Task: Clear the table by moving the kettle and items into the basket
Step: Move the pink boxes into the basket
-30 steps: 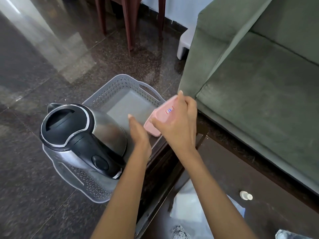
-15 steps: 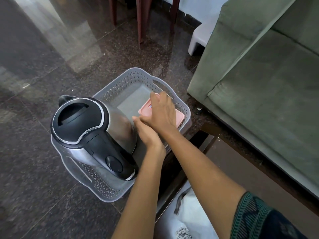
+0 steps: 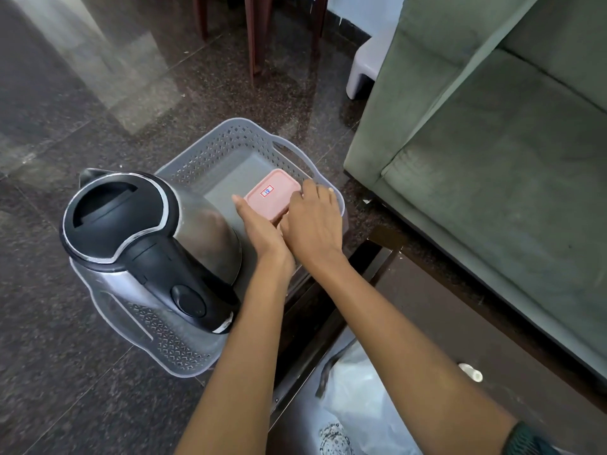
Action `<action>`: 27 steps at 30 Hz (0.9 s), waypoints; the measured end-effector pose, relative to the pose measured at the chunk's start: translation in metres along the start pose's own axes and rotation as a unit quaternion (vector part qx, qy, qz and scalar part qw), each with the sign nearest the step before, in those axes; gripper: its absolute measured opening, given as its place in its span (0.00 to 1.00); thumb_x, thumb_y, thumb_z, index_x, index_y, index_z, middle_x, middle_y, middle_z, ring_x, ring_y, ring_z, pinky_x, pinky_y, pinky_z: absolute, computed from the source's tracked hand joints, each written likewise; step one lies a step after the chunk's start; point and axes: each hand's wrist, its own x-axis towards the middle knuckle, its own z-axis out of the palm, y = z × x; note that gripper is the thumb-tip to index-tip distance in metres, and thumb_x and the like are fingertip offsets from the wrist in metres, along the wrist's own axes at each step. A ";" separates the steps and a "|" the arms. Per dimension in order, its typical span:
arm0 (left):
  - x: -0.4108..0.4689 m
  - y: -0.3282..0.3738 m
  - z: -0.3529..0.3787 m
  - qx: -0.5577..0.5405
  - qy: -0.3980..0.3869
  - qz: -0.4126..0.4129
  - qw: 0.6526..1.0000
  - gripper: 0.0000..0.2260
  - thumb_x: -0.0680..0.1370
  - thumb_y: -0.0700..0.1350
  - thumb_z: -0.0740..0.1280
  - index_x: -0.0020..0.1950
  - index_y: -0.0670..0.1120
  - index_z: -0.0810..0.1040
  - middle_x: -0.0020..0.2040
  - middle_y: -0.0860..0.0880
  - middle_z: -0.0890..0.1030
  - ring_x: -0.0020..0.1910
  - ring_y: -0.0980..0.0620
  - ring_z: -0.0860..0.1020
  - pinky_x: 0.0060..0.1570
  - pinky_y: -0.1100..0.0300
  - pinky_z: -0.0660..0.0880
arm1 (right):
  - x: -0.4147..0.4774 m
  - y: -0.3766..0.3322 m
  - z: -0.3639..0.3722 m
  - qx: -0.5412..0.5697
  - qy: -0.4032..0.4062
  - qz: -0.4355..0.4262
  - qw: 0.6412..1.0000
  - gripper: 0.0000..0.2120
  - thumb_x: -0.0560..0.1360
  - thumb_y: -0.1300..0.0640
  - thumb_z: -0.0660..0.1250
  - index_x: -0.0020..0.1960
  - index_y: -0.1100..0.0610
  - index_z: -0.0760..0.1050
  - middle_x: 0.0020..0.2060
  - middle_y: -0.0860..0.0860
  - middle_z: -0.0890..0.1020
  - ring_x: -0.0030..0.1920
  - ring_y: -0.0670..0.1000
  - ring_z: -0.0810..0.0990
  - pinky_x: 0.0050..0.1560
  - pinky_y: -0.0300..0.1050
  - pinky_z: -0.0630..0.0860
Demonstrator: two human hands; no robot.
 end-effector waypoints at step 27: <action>-0.096 -0.053 0.049 0.185 0.052 0.406 0.894 0.22 0.81 0.46 0.53 0.73 0.39 0.60 0.75 0.38 0.59 0.76 0.41 0.54 0.73 0.52 0.46 | -0.204 0.103 -0.026 0.144 0.145 0.179 0.962 0.17 0.68 0.63 0.58 0.54 0.61 0.78 0.59 0.59 0.78 0.61 0.59 0.74 0.66 0.57 0.68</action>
